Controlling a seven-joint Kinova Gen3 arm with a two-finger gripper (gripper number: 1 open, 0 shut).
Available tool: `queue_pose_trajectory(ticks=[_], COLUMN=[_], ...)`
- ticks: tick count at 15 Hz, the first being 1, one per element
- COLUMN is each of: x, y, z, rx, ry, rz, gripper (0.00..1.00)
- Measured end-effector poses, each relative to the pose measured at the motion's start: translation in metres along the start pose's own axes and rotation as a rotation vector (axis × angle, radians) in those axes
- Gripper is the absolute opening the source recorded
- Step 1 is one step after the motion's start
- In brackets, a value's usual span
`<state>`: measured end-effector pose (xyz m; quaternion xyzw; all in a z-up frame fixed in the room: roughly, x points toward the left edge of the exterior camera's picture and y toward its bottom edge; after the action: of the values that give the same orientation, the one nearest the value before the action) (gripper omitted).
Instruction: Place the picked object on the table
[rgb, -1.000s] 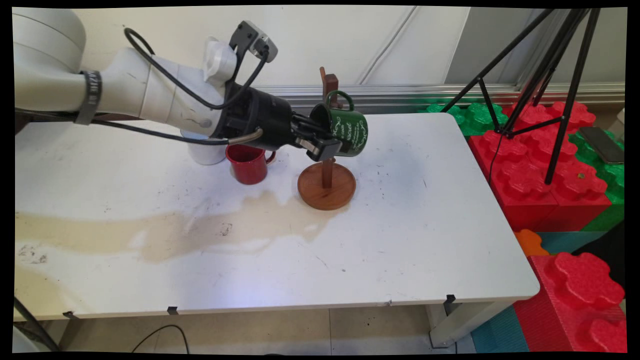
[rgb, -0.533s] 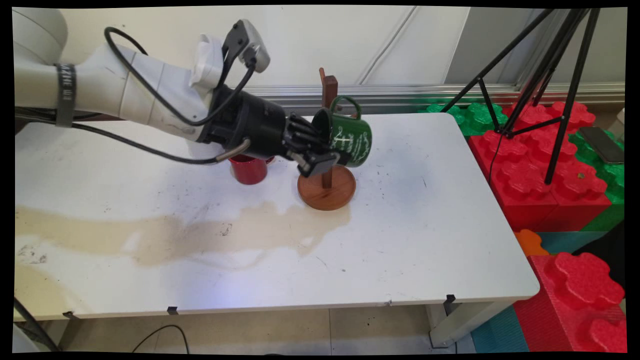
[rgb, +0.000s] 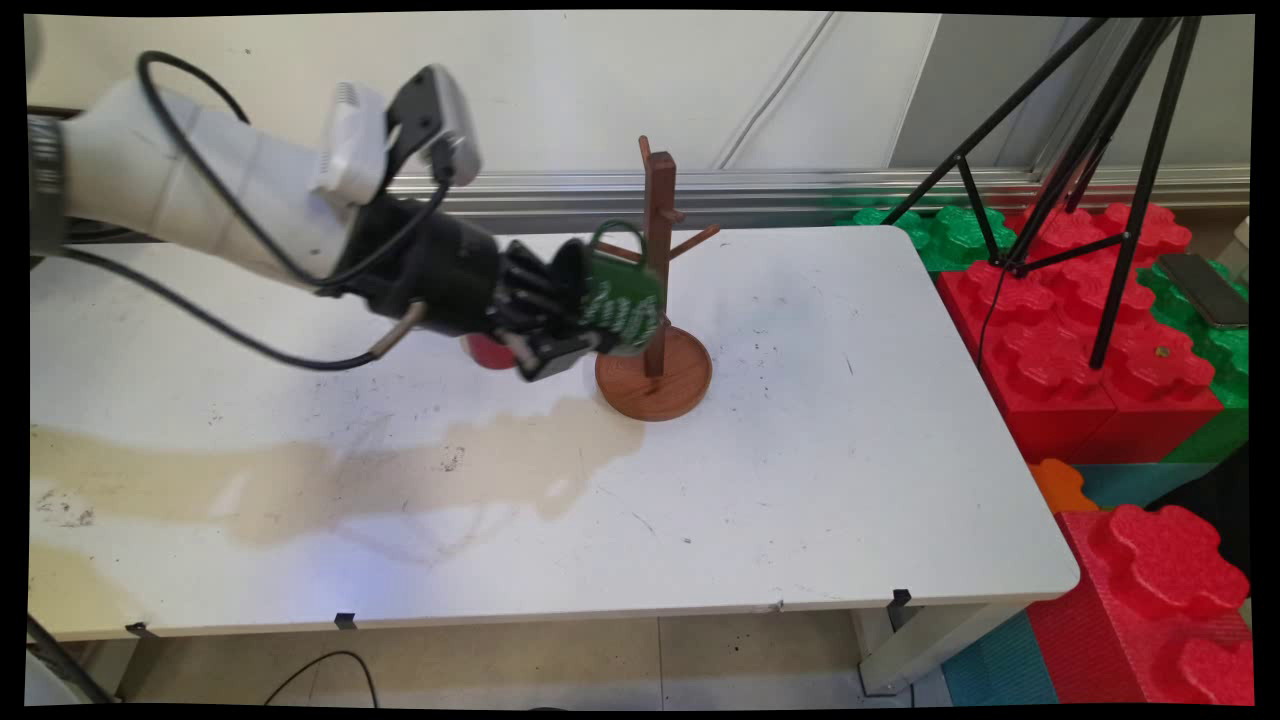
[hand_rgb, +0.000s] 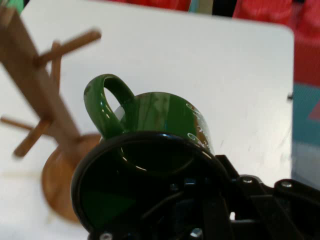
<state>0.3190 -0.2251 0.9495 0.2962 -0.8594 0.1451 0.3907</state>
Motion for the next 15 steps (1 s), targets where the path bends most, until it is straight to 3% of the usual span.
queue_pose_trajectory(ticks=[8,15], x=[-0.018,-0.02], y=[-0.004,-0.022], z=[-0.044,-0.051], rx=[0.092,0.139], ry=[-0.192,-0.367], rz=[0.102,0.178], gripper=[0.0,0.0])
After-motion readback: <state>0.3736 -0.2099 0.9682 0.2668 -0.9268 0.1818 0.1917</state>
